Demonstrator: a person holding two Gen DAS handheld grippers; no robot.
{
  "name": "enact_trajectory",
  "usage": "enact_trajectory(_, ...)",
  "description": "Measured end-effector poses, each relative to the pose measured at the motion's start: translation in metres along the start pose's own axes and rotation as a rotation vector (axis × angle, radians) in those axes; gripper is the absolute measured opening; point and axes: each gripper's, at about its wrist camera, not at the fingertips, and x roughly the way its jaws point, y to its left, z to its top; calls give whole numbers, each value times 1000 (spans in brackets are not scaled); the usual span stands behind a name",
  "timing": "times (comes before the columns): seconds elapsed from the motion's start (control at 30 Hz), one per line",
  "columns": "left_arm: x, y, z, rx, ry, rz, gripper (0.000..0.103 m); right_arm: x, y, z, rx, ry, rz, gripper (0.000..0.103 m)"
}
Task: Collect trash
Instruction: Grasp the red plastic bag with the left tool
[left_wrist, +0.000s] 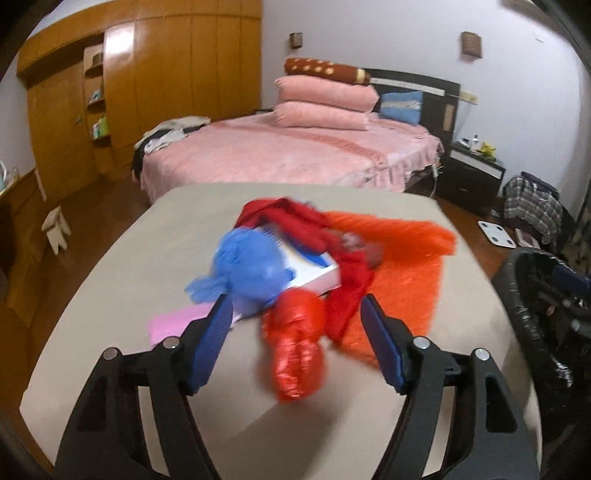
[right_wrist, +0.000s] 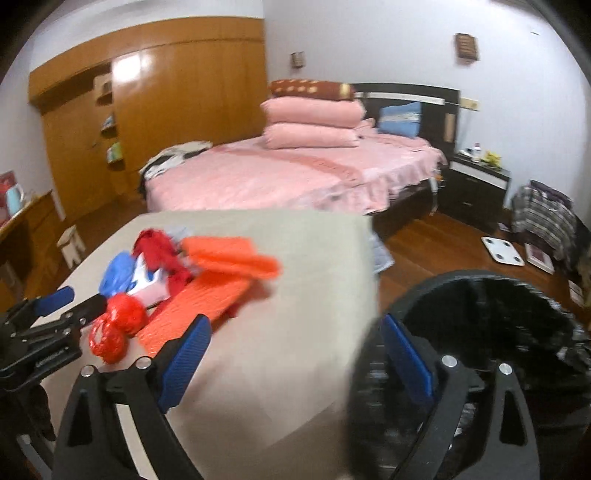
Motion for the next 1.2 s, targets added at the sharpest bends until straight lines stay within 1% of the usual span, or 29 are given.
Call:
enact_trajectory(0.17, 15, 3, -6, 6, 37, -10, 63, 30, 24, -6, -42, 41, -14, 90)
enact_trajectory(0.27, 23, 4, -12, 3, 57, -17, 60, 37, 27, -8, -47, 57, -29, 90)
enact_trajectory(0.37, 34, 3, -19, 2, 97, -29, 56, 41, 26, -10, -42, 71, -37, 90)
enact_trajectory(0.43, 40, 4, -20, 2, 121, -38, 51, 44, 25, -12, -38, 84, -38, 90)
enact_trajectory(0.47, 44, 3, -19, 2, 136, -47, 47, 45, 23, -12, -37, 89, -37, 90)
enact_trajectory(0.5, 46, 3, -19, 2, 144, -52, 40, 46, 23, -12, -38, 92, -37, 90)
enact_trajectory(0.53, 49, 3, -21, 4, 155, -62, 37, 46, 23, -12, -39, 94, -36, 90)
enact_trajectory(0.6, 50, 2, -22, 8, 158, -73, 34, 45, 24, -12, -41, 92, -32, 89)
enact_trajectory(0.67, 47, 2, -22, 3, 151, -78, 32, 44, 24, -10, -42, 90, -28, 89)
enact_trajectory(0.77, 39, 9, -21, -24, 118, -78, 31, 41, 22, -8, -35, 85, -12, 88)
enact_trajectory(0.87, 28, 12, -22, -7, 95, -63, 31, 38, 25, -7, -31, 82, 4, 88)
enact_trajectory(0.97, 26, 18, -25, 0, 95, -39, 31, 38, 31, -5, -32, 80, 27, 87)
enact_trajectory(1.1, 29, 26, -23, -30, 94, -16, 31, 41, 42, -2, -54, 84, 55, 86)
enact_trajectory(1.2, 31, 27, -20, -20, 85, -7, 31, 46, 53, -2, -75, 91, 72, 85)
